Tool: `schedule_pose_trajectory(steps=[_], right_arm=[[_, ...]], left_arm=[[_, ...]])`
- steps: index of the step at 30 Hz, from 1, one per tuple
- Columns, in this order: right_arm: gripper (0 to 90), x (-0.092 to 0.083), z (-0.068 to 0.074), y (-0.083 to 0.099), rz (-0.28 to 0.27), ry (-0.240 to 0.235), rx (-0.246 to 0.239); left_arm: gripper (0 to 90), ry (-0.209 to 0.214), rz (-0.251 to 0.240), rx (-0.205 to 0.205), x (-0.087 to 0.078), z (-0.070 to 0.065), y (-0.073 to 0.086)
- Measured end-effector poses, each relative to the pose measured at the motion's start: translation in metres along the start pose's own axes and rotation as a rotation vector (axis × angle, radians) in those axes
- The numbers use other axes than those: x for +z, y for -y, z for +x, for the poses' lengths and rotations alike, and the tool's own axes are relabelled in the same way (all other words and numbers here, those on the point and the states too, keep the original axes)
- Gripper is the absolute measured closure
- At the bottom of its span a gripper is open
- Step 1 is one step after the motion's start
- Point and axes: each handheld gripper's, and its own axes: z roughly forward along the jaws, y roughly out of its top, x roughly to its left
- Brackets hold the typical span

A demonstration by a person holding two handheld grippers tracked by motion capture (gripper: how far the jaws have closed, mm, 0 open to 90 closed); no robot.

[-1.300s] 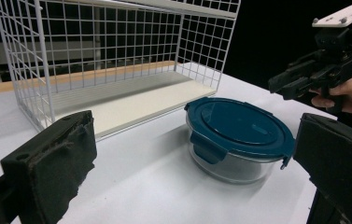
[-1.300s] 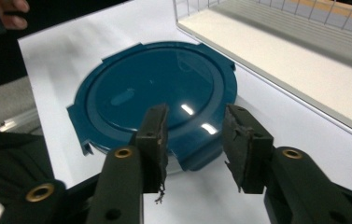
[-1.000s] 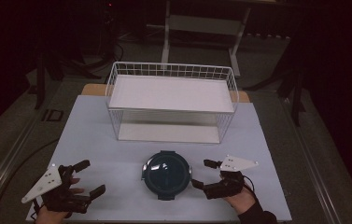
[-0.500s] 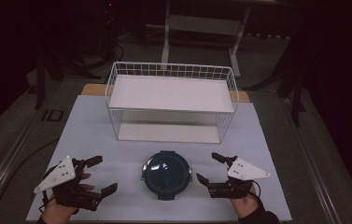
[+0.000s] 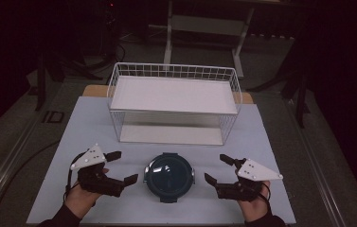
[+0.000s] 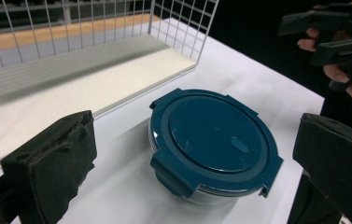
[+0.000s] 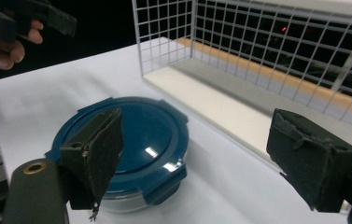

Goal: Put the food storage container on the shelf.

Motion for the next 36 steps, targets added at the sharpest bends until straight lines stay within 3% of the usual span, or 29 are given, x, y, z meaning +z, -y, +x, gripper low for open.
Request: schedule_pose_trajectory(steps=[3, 5, 8, 9, 10, 14, 16, 17, 20, 22, 23, 25, 26, 27, 29, 31, 32, 33, 36], right_arm=[[17.6, 0.002, 0.002, 0.0, 0.008, -0.004, -0.015], [16.4, 0.002, 0.003, 0.0, 0.008, -0.005, -0.017], [13.0, 0.004, 0.003, 0.002, 0.008, -0.025, -0.007], [12.6, 0.005, 0.003, 0.003, 0.004, -0.036, -0.018], [12.6, 0.005, 0.003, 0.003, 0.004, -0.036, -0.018], [13.1, 0.006, 0.006, 0.004, 0.015, -0.062, -0.005], [11.5, 0.007, 0.007, 0.004, 0.023, -0.048, 0.001], [10.5, 0.009, 0.007, 0.005, 0.034, -0.042, 0.015], [9.7, 0.01, 0.007, 0.006, 0.039, -0.045, 0.022], [9.7, 0.011, 0.009, 0.006, 0.04, -0.015, 0.025], [9.8, 0.011, 0.009, 0.007, 0.045, -0.026, 0.023], [9.8, 0.011, 0.01, 0.006, 0.047, -0.019, 0.017], [9.8, 0.011, 0.011, 0.006, 0.05, -0.024, 0.015], [9.9, 0.011, 0.011, 0.006, 0.049, -0.023, 0.016], [9.9, 0.011, 0.01, 0.006, 0.055, -0.033, 0.023], [9.9, 0.011, 0.01, 0.006, 0.055, -0.029, 0.024], [10.0, 0.011, 0.01, 0.006, 0.055, -0.029, 0.024], [10.2, 0.011, 0.009, 0.007, 0.057, -0.03, 0.029], [10.2, 0.011, 0.009, 0.007, 0.059, -0.032, 0.033]], left_arm=[[0.0, 0.0, 0.053, -0.031, 0.016, 0.003, -0.001], [0.0, 0.006, 0.057, -0.043, 0.019, 0.004, -0.001], [0.0, 0.032, 0.114, -0.131, 0.033, 0.01, 0.0], [0.0, 0.056, 0.14, -0.202, 0.04, 0.016, 0.002], [0.0, 0.056, 0.14, -0.202, 0.04, 0.016, 0.002], [0.0, 0.091, 0.205, -0.299, 0.052, 0.025, 0.01], [0.0, 0.097, 0.234, -0.339, 0.058, 0.027, 0.013], [0.0, 0.124, 0.258, -0.389, 0.062, 0.031, 0.016], [1.0, 0.125, 0.285, -0.423, 0.066, 0.034, 0.018], [1.0, 0.126, 0.316, -0.466, 0.069, 0.038, 0.019], [3.2, 0.141, 0.325, -0.511, 0.07, 0.042, 0.02], [5.4, 0.141, 0.325, -0.511, 0.07, 0.042, 0.02], [7.5, 0.166, 0.356, -0.577, 0.073, 0.047, 0.023], [11.4, 0.169, 0.364, -0.61, 0.074, 0.049, 0.025], [16.5, 0.179, 0.377, -0.642, 0.076, 0.052, 0.027], [21.1, 0.179, 0.377, -0.642, 0.076, 0.052, 0.027], [21.1, 0.177, 0.373, -0.682, 0.077, 0.055, 0.029], [30.3, 0.201, 0.372, -0.71, 0.077, 0.057, 0.031], [34.0, 0.228, 0.377, -0.733, 0.079, 0.057, 0.032]])
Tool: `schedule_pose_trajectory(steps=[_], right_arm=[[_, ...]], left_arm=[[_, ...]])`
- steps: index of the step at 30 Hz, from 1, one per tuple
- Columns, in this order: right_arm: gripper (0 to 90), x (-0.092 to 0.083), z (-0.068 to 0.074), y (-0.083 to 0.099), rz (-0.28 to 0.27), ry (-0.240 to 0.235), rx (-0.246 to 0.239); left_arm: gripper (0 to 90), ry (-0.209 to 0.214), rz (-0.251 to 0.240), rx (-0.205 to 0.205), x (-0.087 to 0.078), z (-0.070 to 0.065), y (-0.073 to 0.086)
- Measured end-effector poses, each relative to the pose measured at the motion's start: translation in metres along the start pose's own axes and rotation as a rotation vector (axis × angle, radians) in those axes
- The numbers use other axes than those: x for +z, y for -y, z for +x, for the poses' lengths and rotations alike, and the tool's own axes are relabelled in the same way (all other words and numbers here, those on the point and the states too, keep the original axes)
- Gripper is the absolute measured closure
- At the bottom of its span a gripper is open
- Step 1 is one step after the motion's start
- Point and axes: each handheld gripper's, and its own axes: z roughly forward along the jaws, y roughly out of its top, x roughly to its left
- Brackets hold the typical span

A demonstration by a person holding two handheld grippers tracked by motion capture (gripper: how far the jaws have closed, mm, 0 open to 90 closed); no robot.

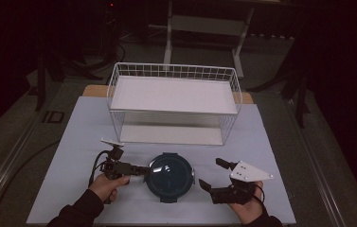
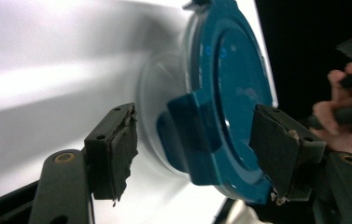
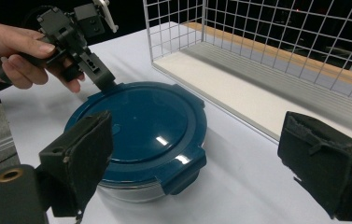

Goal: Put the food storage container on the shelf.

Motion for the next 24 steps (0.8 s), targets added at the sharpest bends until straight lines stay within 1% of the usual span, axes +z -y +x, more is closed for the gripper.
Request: schedule_pose_trajectory(steps=[1, 2, 5, 7, 8, 11, 13, 15, 18, 20, 22, 24], right_arm=[[10.3, 0.0, 0.0, 0.0, 0.002, 0.0, -0.001], [10.3, 0.001, 0.0, 0.0, 0.004, 0.0, -0.003], [11.9, 0.001, 0.0, 0.0, 0.006, 0.0, -0.004], [11.9, 0.001, 0.001, 0.0, 0.006, -0.001, -0.006], [11.9, 0.001, 0.001, 0.0, 0.007, 0.0, -0.007], [12.5, 0.001, 0.0, 0.0, 0.011, -0.002, 0.001], [12.8, 0.001, 0.0, 0.001, 0.016, -0.005, 0.005], [13.2, 0.002, -0.001, 0.002, 0.019, -0.008, 0.01], [13.8, 0.005, -0.002, 0.003, 0.039, -0.023, 0.045], [14.4, 0.008, -0.004, 0.006, 0.047, -0.041, 0.088], [15.3, 0.011, -0.008, 0.009, 0.064, -0.064, 0.152], [16.8, 0.014, -0.013, 0.012, 0.078, -0.095, 0.23]], left_arm=[[34.0, 0.0, 0.0, 0.0, 0.0, 0.0, 0.0], [37.3, 0.026, 0.016, -0.031, 0.002, 0.001, 0.001], [42.4, 0.022, 0.043, -0.047, 0.006, 0.003, 0.001], [45.6, 0.026, 0.05, -0.05, 0.007, 0.005, 0.002], [47.7, 0.038, 0.055, -0.063, 0.009, 0.006, 0.003], [52.3, 0.061, 0.052, -0.083, 0.008, 0.01, 0.003], [53.3, 0.067, 0.053, -0.084, 0.008, 0.011, 0.003], [53.4, 0.07, 0.056, -0.075, 0.008, 0.011, 0.003], [53.6, 0.071, 0.056, -0.066, 0.008, 0.011, 0.003], [53.8, 0.065, 0.055, -0.047, 0.007, 0.009, 0.004], [54.8, 0.061, 0.049, -0.034, 0.006, 0.005, 0.006], [55.6, 0.055, 0.044, -0.013, 0.005, 0.001, 0.008]])
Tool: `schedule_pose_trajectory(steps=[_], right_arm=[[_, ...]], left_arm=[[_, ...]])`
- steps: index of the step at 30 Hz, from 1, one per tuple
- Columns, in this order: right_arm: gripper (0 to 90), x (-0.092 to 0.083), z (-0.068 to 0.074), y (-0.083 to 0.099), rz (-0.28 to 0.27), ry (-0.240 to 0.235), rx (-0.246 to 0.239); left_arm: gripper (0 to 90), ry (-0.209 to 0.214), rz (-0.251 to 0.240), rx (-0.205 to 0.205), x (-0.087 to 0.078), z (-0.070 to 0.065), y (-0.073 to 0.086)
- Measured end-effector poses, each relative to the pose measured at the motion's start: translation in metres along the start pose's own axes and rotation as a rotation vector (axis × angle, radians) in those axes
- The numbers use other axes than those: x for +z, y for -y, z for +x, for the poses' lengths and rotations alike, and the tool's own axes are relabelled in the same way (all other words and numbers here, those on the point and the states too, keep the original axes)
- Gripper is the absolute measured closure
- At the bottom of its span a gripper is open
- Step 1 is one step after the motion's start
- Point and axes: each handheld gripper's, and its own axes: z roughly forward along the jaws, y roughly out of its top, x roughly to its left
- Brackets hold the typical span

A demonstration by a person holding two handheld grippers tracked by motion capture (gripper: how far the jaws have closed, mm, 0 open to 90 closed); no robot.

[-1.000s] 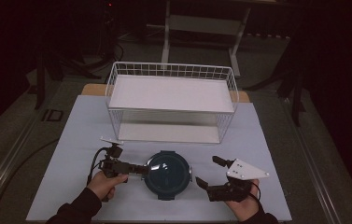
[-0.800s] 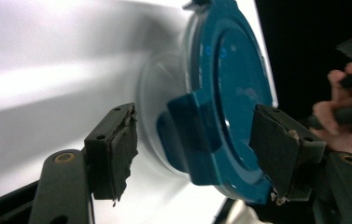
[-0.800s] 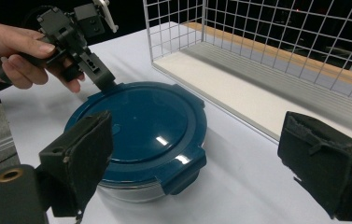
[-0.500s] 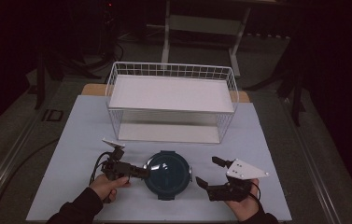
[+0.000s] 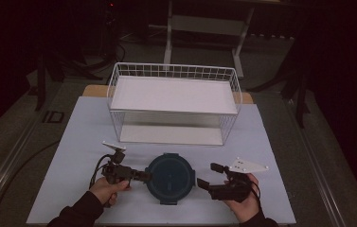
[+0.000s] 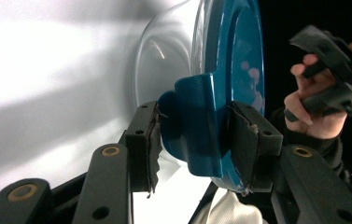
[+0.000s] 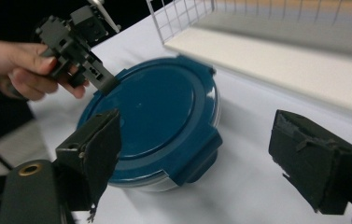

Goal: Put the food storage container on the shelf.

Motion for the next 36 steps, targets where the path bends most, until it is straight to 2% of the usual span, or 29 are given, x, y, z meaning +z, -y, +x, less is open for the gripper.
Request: schedule_pose_trajectory(steps=[3, 4, 6, 9, 11, 13, 17, 21, 23, 26, 28, 36], right_arm=[[19.9, 0.007, -0.01, 0.003, 0.032, -0.051, 0.119], [22.0, 0.009, -0.014, 0.005, 0.045, -0.064, 0.171], [24.4, 0.012, -0.02, 0.007, 0.058, -0.097, 0.241], [29.9, 0.017, -0.027, 0.012, 0.092, -0.138, 0.319], [33.3, 0.021, -0.028, 0.015, 0.113, -0.167, 0.351], [34.4, 0.025, -0.029, 0.016, 0.129, -0.179, 0.371], [37.4, 0.032, -0.029, 0.019, 0.155, -0.218, 0.412], [42.9, 0.037, -0.027, 0.022, 0.184, -0.236, 0.413], [48.6, 0.039, -0.026, 0.023, 0.192, -0.258, 0.426], [50.7, 0.04, -0.026, 0.023, 0.2, -0.269, 0.431], [54.0, 0.04, -0.029, 0.026, 0.201, -0.292, 0.469], [54.5, 0.04, -0.029, 0.029, 0.201, -0.283, 0.511]], left_arm=[[55.9, -0.006, -0.011, 0.031, -0.001, -0.003, 0.003], [56.0, -0.005, -0.012, 0.035, -0.001, -0.003, 0.004], [56.3, -0.005, -0.024, 0.041, -0.002, -0.004, 0.007], [56.6, -0.006, -0.024, 0.067, -0.003, -0.005, 0.01], [56.8, -0.01, -0.025, 0.092, -0.003, -0.007, 0.012], [57.1, -0.015, -0.024, 0.114, -0.004, -0.009, 0.014], [57.5, -0.019, -0.026, 0.125, -0.005, -0.011, 0.017], [57.8, -0.025, -0.023, 0.149, -0.005, -0.013, 0.019], [58.0, -0.023, -0.026, 0.15, -0.005, -0.013, 0.019], [58.1, -0.023, -0.026, 0.152, -0.005, -0.014, 0.019], [58.2, -0.023, -0.031, 0.154, -0.005, -0.015, 0.02], [57.4, -0.047, -0.032, 0.17, -0.004, -0.02, 0.021]])
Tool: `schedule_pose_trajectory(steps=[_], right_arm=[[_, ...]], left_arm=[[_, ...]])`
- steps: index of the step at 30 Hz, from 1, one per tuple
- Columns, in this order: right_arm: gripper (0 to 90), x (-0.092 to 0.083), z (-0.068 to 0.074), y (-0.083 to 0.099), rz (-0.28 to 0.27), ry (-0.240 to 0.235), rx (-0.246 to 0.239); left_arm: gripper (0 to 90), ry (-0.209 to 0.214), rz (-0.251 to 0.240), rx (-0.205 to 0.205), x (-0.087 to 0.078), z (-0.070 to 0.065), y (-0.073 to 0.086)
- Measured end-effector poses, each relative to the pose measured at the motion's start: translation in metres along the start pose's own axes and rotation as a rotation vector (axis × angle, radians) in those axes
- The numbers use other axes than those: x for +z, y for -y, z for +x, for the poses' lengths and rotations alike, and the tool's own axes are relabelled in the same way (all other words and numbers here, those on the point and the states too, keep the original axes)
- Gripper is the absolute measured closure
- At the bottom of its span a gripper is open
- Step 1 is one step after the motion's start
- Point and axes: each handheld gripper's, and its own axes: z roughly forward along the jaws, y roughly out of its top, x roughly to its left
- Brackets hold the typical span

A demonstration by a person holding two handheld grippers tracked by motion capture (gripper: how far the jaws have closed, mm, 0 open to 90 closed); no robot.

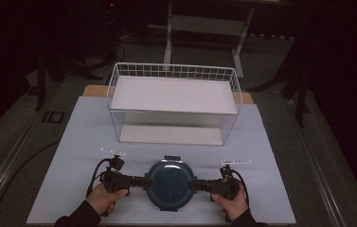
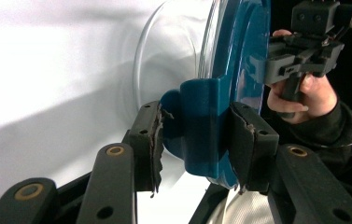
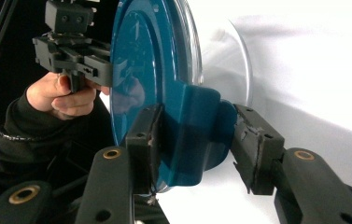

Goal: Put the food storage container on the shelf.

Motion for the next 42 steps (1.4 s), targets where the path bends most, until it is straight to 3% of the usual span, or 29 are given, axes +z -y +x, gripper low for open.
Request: schedule_pose_trajectory(steps=[7, 14, 21, 38, 40, 42], right_arm=[[55.4, 0.001, 0.001, 0.002, -0.026, 0.001, 0.056], [55.6, 0.0, 0.002, 0.002, -0.023, 0.001, 0.078], [55.7, 0.0, 0.001, -0.001, -0.031, -0.005, 0.074], [55.7, -0.006, 0.004, -0.04, -0.063, 0.02, -0.015], [55.7, -0.008, 0.003, -0.051, -0.083, 0.028, -0.043], [55.7, -0.008, 0.002, -0.053, -0.088, 0.032, -0.048]], left_arm=[[57.1, -0.033, 0.003, -0.011, 0.0, -0.005, 0.001], [57.3, -0.032, -0.018, -0.024, 0.0, -0.006, 0.002], [57.3, -0.037, -0.026, -0.003, -0.001, -0.008, -0.001], [57.1, -0.058, -0.105, 0.064, -0.005, -0.01, -0.029], [57.2, -0.062, -0.13, 0.093, -0.004, -0.008, -0.042], [57.1, -0.063, -0.134, 0.091, -0.004, -0.007, -0.044]])
